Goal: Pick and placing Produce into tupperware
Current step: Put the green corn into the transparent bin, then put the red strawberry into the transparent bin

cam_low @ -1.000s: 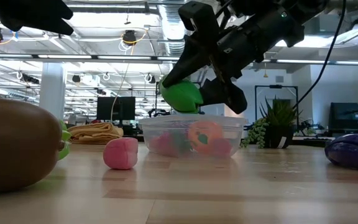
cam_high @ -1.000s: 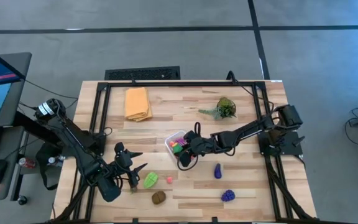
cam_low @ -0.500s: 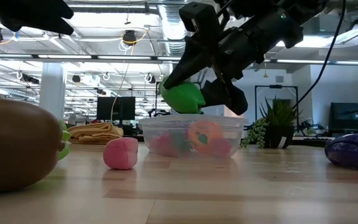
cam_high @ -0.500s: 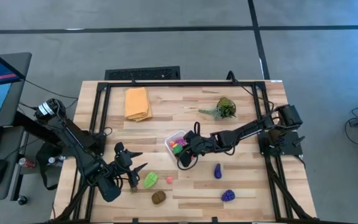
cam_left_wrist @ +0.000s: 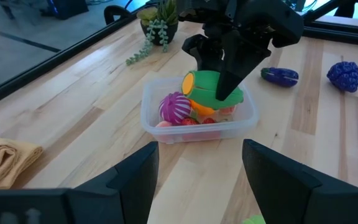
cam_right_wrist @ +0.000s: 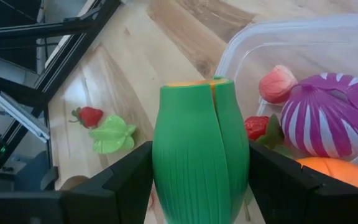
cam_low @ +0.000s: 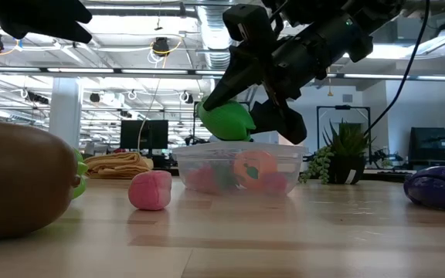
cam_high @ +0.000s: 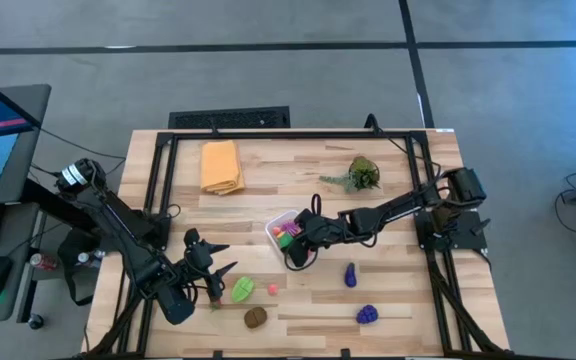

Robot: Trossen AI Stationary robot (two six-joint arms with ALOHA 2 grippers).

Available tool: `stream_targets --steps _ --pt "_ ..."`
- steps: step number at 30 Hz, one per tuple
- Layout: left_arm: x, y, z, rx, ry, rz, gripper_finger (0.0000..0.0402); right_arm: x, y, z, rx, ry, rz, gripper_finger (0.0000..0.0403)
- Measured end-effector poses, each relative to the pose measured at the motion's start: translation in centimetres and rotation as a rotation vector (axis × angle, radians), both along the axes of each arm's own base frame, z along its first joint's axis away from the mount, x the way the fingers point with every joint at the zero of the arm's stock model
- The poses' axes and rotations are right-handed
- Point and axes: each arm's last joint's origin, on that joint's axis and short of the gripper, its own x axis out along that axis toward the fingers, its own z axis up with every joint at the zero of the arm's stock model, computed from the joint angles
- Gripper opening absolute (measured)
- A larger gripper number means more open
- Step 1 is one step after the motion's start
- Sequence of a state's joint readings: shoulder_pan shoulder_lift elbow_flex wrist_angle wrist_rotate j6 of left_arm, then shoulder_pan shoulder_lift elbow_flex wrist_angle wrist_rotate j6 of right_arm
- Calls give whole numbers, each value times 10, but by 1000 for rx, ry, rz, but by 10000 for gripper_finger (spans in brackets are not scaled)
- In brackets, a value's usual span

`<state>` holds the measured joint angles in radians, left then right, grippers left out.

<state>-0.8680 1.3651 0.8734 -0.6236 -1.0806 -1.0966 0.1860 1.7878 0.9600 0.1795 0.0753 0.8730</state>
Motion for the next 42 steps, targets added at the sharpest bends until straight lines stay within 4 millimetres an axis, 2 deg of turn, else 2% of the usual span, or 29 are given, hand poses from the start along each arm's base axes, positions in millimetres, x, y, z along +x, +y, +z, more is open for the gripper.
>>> stream_targets --steps 7,16,20,28,33,42 --pt "-1 1 -1 5 8 7 224 0 -2 0 29 7 29 265" --pt "-1 1 -1 5 8 8 224 0 -7 -2 51 36 -2 330" --pt "-1 1 -1 4 8 8 224 0 -8 -2 54 33 -9 345" --pt "-1 1 -1 4 8 7 224 -7 -9 22 37 -23 4 341" --pt "-2 2 -1 15 18 8 224 -23 -11 43 -6 13 33 333" --pt "-6 4 -5 10 126 -29 224 -72 0 70 -81 200 60 329"
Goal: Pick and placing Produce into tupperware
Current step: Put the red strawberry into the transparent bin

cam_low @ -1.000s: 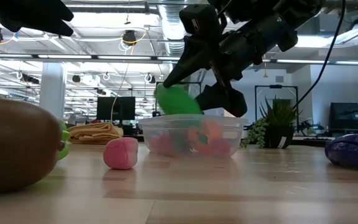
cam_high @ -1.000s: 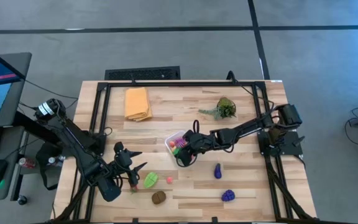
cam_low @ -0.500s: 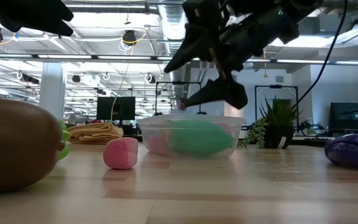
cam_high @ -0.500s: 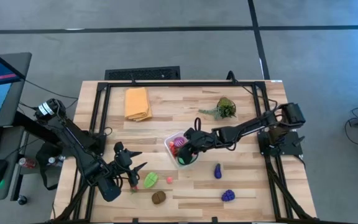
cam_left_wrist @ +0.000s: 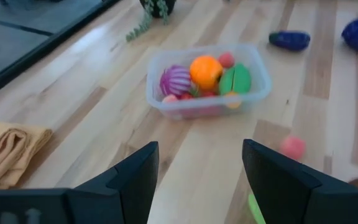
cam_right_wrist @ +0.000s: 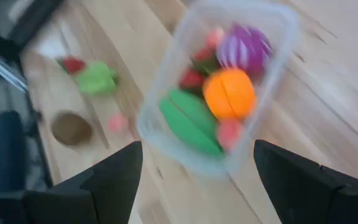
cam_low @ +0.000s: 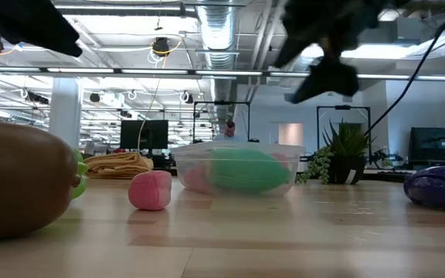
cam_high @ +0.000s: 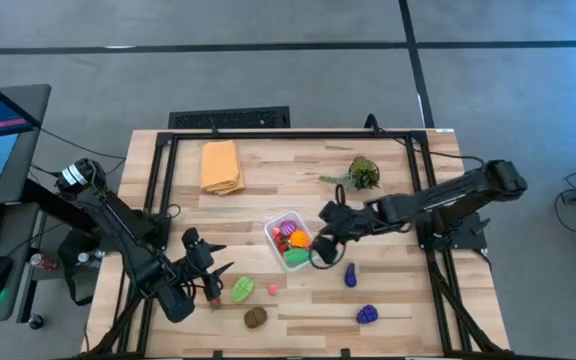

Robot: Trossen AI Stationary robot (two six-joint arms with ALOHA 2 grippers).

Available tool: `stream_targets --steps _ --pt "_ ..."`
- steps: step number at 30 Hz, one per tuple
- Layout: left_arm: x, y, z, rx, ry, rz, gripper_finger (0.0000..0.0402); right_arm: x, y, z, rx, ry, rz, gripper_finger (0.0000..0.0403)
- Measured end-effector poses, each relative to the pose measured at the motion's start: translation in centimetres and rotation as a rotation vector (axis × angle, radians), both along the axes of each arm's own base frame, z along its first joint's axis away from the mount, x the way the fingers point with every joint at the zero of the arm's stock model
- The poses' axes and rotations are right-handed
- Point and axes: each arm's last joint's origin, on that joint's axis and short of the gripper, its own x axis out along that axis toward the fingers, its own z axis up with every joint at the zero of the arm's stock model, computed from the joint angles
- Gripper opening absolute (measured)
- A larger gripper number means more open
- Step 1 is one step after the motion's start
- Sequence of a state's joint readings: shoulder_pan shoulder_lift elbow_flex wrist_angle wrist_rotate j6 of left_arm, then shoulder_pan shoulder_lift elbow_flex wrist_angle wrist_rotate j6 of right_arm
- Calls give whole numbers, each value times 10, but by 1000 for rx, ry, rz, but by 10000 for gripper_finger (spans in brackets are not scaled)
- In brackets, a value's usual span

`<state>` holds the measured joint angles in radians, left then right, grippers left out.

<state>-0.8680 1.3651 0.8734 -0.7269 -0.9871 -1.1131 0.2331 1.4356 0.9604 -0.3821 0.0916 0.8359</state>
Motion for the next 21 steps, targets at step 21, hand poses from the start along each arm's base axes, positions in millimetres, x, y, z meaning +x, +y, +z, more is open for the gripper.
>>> stream_targets --steps 21 --pt "-6 0 -7 -86 208 -70 224 -76 47 -5 -113 341 -207 328"
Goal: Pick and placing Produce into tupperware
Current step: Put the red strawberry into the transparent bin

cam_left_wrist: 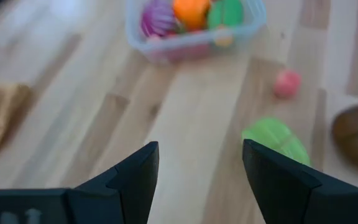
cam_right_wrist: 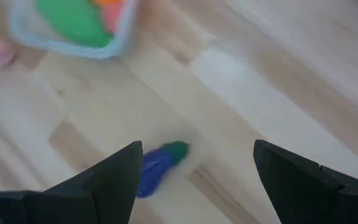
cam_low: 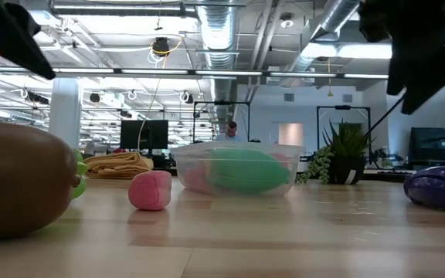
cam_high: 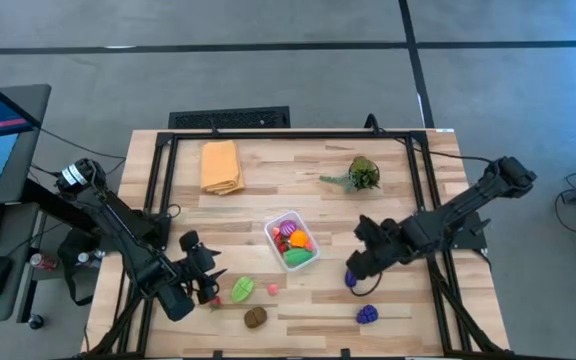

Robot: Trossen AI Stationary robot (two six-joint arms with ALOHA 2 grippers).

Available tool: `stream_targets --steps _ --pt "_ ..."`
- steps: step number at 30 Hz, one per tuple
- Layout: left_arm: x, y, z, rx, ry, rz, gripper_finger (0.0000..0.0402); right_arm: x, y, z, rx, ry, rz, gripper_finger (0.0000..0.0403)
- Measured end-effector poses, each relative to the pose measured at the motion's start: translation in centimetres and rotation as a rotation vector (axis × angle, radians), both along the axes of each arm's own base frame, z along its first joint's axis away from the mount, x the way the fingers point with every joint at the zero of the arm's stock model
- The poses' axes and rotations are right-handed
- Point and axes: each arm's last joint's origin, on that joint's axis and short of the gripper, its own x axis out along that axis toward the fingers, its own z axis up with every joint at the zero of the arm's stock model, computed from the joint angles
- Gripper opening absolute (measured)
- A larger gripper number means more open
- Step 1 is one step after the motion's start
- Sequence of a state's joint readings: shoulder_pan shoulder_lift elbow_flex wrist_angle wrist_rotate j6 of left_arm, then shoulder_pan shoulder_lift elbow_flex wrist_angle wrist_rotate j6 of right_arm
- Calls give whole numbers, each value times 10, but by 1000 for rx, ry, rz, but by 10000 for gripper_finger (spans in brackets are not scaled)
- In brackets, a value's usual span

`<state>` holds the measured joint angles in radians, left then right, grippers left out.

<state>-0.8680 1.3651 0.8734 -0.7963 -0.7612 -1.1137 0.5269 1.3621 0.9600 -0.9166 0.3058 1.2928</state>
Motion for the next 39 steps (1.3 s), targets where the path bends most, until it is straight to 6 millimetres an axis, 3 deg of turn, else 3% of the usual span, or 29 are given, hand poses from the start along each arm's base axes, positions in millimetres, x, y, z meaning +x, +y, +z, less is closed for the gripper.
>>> stream_targets --steps 10,16,24,34,39 --pt "2 -9 -1 -150 94 -93 224 -35 12 -2 -90 89 -213 328" --pt "0 -15 -2 -301 227 -180 224 -46 20 -2 -147 62 -202 328" --pt "4 -23 -2 -381 239 -236 224 -54 16 0 -248 92 -180 328" --pt "14 -16 -20 -608 307 222 224 -59 18 0 -277 76 -182 328" --pt "23 -19 -34 -712 365 367 224 -61 15 1 -304 99 -176 328"
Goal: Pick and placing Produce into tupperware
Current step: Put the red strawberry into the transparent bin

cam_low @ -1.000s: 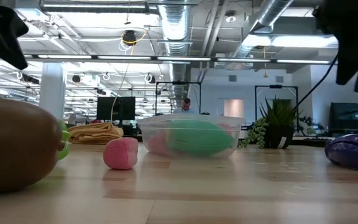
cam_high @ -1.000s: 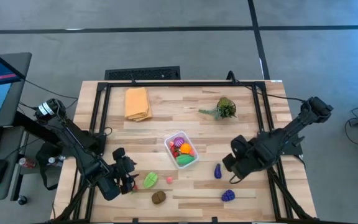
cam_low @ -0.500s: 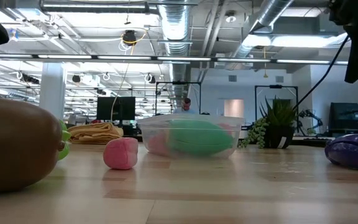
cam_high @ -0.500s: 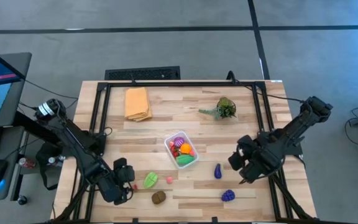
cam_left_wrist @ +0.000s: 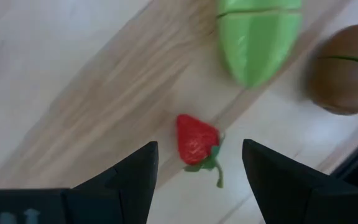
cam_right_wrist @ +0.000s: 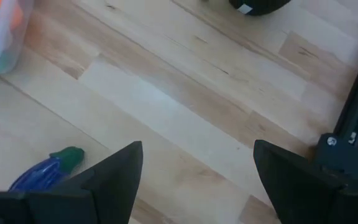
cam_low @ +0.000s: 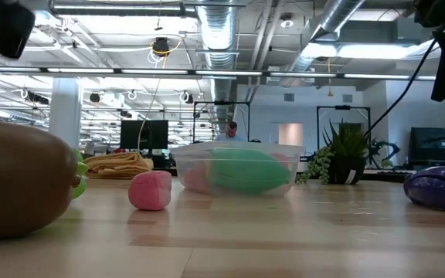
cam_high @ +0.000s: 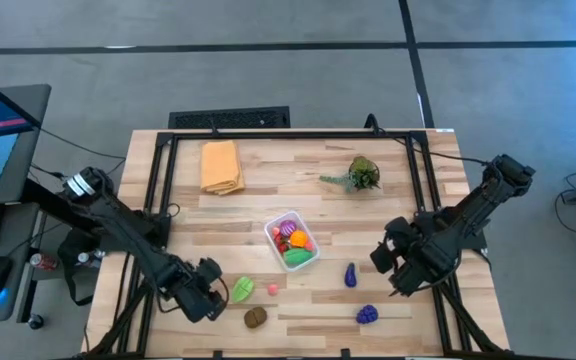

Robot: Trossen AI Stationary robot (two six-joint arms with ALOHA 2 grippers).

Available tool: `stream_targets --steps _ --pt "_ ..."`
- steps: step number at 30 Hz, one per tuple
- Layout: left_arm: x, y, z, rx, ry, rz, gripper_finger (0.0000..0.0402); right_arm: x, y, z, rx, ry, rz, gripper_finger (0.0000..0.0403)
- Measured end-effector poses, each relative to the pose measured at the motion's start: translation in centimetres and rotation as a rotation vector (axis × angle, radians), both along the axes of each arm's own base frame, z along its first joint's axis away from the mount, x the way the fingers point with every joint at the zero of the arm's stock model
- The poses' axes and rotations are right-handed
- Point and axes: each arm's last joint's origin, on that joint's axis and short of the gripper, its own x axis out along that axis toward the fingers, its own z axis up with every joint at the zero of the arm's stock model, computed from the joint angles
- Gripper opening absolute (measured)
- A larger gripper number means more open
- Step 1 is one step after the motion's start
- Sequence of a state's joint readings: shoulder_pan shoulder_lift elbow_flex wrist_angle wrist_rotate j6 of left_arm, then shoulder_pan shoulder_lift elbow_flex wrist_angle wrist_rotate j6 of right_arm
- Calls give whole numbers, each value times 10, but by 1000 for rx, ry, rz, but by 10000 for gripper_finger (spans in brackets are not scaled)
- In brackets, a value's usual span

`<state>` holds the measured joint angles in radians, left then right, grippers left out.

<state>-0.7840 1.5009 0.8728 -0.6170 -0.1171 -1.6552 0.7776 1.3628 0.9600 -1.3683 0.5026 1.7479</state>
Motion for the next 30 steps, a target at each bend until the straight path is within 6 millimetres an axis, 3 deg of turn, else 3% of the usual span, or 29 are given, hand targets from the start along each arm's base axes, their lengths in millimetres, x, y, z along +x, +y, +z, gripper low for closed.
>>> stream_targets --steps 10,30 --pt "15 -6 -20 -77 47 99 224 -2 -2 0 -18 20 4 328" --pt "16 -8 -24 -56 49 34 224 -1 -1 0 -13 14 2 328"
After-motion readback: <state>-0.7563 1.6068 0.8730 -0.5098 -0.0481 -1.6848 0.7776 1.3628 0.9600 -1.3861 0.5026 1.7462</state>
